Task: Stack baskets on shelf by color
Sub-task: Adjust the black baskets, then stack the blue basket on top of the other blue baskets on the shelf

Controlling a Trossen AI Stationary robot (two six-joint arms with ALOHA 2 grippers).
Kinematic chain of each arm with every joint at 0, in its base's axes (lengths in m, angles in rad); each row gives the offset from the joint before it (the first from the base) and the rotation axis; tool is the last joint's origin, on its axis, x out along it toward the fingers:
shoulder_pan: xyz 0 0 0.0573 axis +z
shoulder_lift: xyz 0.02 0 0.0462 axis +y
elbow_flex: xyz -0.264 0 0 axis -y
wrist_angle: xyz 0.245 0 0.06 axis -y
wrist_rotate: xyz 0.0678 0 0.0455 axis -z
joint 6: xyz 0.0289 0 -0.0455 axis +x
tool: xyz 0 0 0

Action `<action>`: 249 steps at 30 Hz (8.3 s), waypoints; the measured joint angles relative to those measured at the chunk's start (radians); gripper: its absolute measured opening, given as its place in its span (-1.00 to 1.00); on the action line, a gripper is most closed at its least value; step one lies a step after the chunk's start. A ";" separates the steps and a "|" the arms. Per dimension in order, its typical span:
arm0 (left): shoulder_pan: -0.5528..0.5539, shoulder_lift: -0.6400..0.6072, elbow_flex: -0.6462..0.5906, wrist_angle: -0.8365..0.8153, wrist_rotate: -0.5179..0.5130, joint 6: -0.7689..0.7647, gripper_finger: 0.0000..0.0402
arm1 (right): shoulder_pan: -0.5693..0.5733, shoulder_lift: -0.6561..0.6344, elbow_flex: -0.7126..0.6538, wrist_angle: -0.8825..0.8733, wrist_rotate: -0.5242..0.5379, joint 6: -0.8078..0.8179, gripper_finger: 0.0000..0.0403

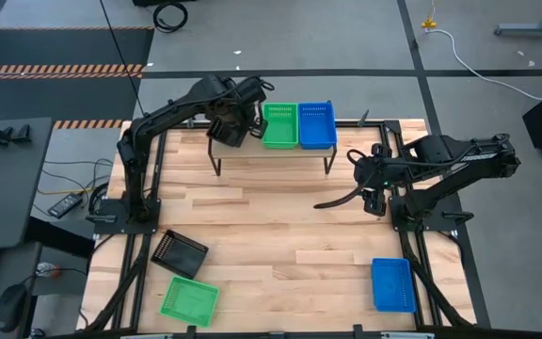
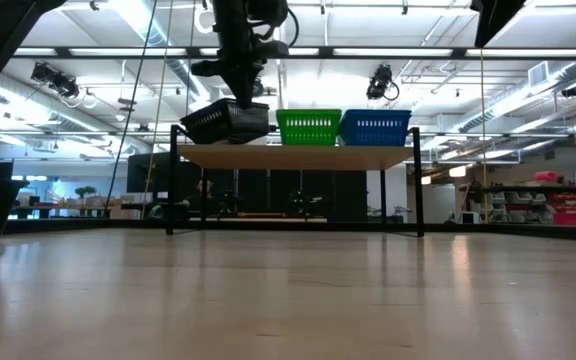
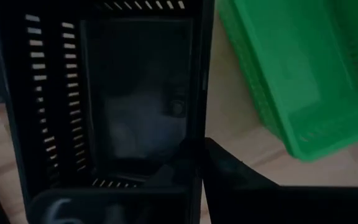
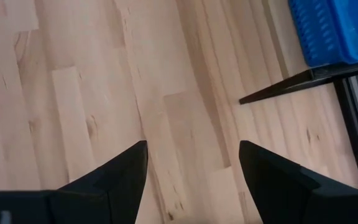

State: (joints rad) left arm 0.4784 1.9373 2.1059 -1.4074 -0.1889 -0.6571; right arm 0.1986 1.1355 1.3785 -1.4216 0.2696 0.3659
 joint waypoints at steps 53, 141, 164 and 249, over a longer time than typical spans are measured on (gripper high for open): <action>-0.062 -0.035 0.164 0.055 0.077 0.126 -0.42 | 0.000 -0.090 0.000 -0.062 0.017 0.062 0.29; -1.259 -0.019 -0.119 0.267 -0.126 -1.329 -0.40 | 0.954 0.640 -0.261 0.571 -0.390 0.774 0.45; -1.167 -0.019 -0.119 0.349 -0.164 -1.240 -0.40 | 0.855 0.638 -0.260 0.501 -0.341 0.497 -0.95; -0.893 0.067 -0.118 0.875 -0.339 -0.195 -0.40 | -0.451 0.173 0.157 0.468 -0.121 -0.521 -0.96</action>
State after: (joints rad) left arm -0.4144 2.0045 1.9877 -0.5320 -0.5281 -0.8524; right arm -0.2520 1.3087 1.5352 -0.9536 0.1483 -0.1549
